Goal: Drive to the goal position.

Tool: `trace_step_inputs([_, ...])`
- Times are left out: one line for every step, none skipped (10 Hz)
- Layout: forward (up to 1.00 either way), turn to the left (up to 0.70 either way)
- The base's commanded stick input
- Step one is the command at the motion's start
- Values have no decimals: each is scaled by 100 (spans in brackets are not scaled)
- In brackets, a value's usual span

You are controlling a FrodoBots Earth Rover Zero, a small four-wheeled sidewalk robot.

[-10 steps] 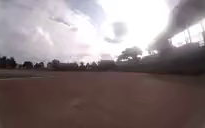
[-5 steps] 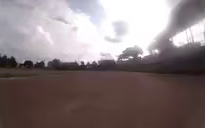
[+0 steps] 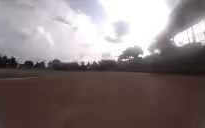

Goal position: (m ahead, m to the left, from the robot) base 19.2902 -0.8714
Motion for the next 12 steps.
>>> trace_step_inputs([70, 0])
trace_step_inputs([70, 0])
trace_step_inputs([70, 0])
trace_step_inputs([70, 0])
trace_step_inputs([70, 0])
trace_step_inputs([70, 0])
trace_step_inputs([70, 0])
trace_step_inputs([70, 0])
trace_step_inputs([70, 0])
trace_step_inputs([70, 0])
trace_step_inputs([70, 0])
trace_step_inputs([70, 0])
